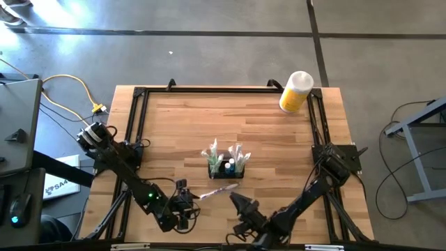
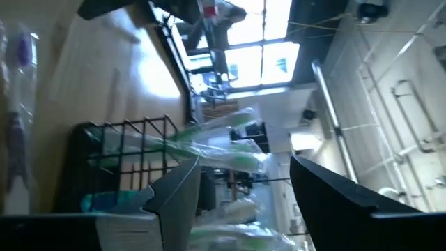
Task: Pick & Place toothbrushing station
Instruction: Put the violet toothbrush into the black wire organizer
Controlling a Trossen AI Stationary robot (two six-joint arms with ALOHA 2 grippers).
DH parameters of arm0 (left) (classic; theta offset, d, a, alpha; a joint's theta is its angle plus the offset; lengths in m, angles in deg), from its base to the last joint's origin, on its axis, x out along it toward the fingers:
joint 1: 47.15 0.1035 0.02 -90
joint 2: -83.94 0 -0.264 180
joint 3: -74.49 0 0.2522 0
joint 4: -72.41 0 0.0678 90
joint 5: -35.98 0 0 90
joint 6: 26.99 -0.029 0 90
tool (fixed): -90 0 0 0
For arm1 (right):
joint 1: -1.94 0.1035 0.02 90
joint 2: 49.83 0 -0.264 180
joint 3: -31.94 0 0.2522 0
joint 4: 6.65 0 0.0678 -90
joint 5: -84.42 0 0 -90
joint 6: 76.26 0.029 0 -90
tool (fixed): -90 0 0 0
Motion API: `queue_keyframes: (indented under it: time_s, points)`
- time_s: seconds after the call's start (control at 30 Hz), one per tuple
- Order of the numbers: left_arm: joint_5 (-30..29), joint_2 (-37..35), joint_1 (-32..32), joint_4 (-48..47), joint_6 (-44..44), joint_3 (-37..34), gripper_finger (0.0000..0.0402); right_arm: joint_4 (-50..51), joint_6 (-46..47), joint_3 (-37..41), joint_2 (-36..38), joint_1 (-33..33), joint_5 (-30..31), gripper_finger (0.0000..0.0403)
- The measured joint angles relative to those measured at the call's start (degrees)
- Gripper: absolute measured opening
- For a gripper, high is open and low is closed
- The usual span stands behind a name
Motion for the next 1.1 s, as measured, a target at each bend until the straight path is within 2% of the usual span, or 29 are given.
queue_keyframes:
  time_s: [0.07,0.3,0.53,1.1]
  points:
    - [1.1,0.42,1.21,-0.39,0.01,0.0,0.0193,2.12,1.75,-0.03,0.05,0.91,1.58,0.0217]
    - [3.09,2.16,6.79,-4.82,0.01,-0.08,0.0193,10.67,13.78,-0.04,0.17,3.71,1.63,0.0217]
    - [8.54,5.16,9.75,-3.3,-0.7,0.02,0.0193,14.79,21.37,-0.04,0.17,4.5,1.63,0.0217]
    - [9.63,6.26,10.52,-4.23,-1.52,-0.02,0.0193,15.51,23.95,-0.07,0.17,4.68,-2.34,0.0217]
